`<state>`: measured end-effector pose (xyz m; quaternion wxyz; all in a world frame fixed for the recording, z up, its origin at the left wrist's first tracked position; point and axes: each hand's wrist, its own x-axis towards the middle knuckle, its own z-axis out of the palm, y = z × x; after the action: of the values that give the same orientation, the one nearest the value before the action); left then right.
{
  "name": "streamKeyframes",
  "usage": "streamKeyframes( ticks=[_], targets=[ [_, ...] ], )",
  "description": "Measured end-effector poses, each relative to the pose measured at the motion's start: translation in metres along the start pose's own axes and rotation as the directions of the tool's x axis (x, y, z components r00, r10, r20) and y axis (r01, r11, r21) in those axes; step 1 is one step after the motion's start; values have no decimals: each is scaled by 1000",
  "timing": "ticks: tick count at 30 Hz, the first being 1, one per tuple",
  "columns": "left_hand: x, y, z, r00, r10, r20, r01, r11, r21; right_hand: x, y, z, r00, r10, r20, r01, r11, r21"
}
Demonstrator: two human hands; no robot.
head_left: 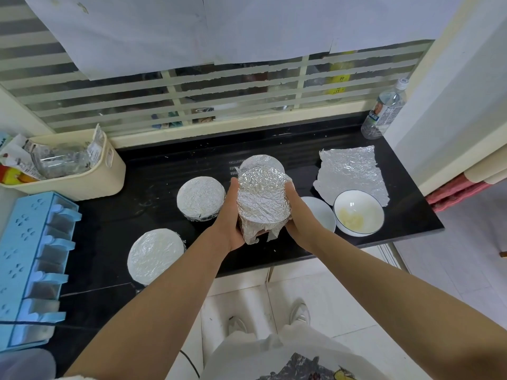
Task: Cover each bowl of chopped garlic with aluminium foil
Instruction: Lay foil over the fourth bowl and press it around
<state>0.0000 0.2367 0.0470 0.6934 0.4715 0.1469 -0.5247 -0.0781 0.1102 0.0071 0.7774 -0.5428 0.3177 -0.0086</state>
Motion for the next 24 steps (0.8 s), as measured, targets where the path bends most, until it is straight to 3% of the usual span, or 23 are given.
streamKeyframes(
  ticks=[8,16,24],
  targets=[
    [4,6,-2,1000,13,1,-13,998,66,22,14,-5,993,50,-109,-56,997,-52],
    [4,7,1,1000,11,17,-11,1000,19,1,-8,2,1000,10,-30,-11,1000,-3],
    [2,13,-5,998,62,-22,-60,994,89,-2,-10,-9,1000,17,10,-16,999,-43]
  ],
)
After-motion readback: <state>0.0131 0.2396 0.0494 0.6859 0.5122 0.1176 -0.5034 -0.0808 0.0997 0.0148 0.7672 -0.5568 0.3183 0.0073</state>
